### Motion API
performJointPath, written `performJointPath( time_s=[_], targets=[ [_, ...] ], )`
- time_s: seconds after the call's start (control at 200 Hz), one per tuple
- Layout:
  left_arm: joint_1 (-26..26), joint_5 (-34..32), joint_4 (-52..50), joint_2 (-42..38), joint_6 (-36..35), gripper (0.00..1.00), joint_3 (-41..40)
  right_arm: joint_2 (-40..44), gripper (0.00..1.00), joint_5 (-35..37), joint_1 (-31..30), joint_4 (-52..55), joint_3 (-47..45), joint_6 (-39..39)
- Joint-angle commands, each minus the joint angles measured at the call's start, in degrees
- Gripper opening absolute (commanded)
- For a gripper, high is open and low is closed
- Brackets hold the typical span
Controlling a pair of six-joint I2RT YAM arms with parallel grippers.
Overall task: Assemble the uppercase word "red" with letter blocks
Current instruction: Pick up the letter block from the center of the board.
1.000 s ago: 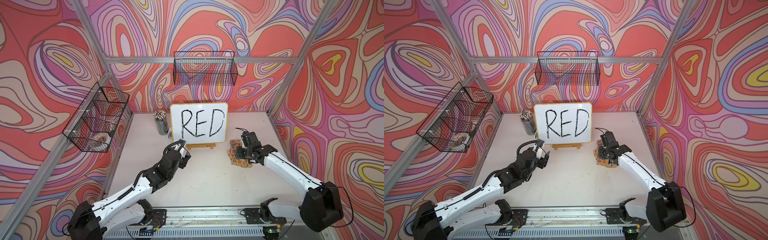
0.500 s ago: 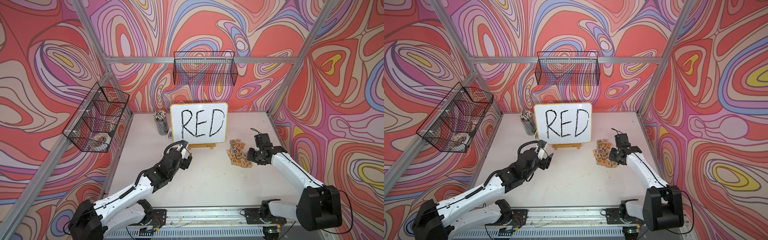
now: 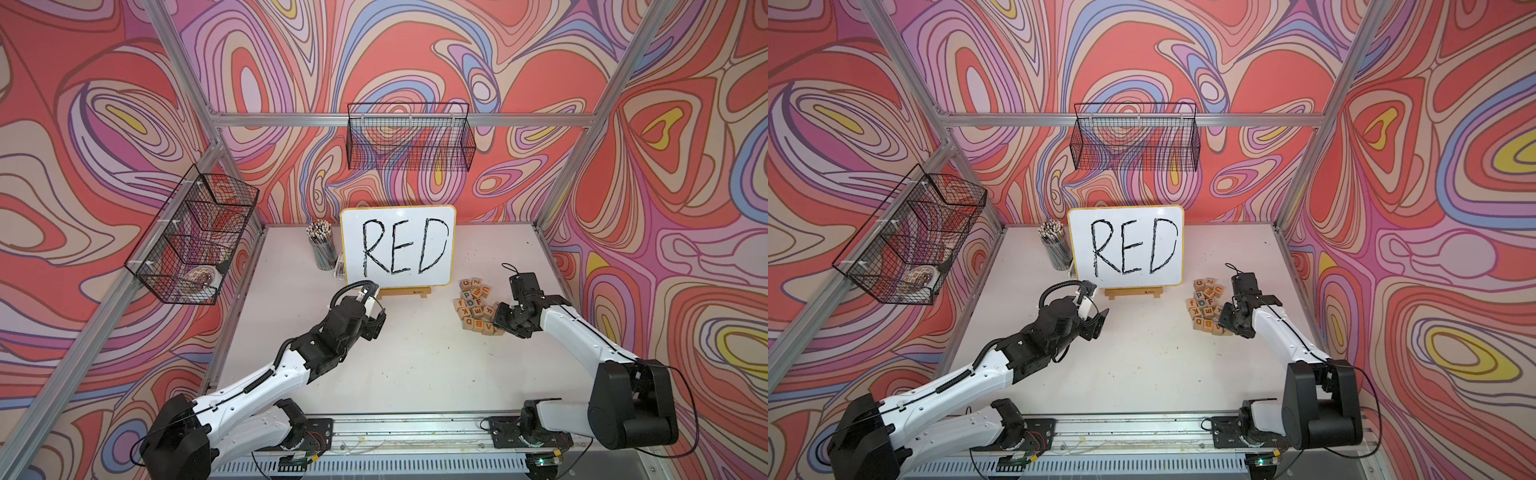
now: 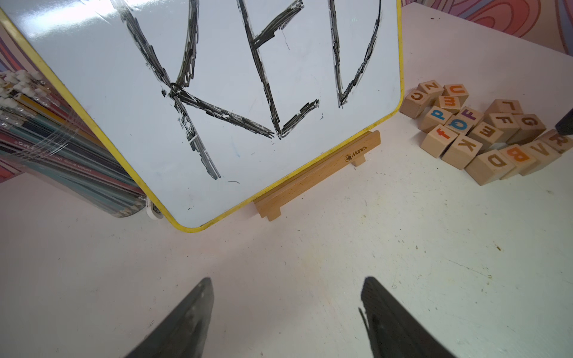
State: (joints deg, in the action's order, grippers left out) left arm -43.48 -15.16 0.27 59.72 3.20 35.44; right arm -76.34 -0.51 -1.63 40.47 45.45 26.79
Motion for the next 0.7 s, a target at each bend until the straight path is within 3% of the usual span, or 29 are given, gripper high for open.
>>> performJointPath(
  time_s=[0.0,0.696],
  targets=[
    [0.2,0.6,0.5,0.5,0.1,0.78,0.7,-0.8,0.51,-0.6,1.0,-1.5,-1.0,1.2],
    [0.4,0.7,-0.2,-1.5,-0.1,0.78,0.6,-3.4,0.53,-2.6,2.6,-2.7,-0.5,8.9]
  ],
)
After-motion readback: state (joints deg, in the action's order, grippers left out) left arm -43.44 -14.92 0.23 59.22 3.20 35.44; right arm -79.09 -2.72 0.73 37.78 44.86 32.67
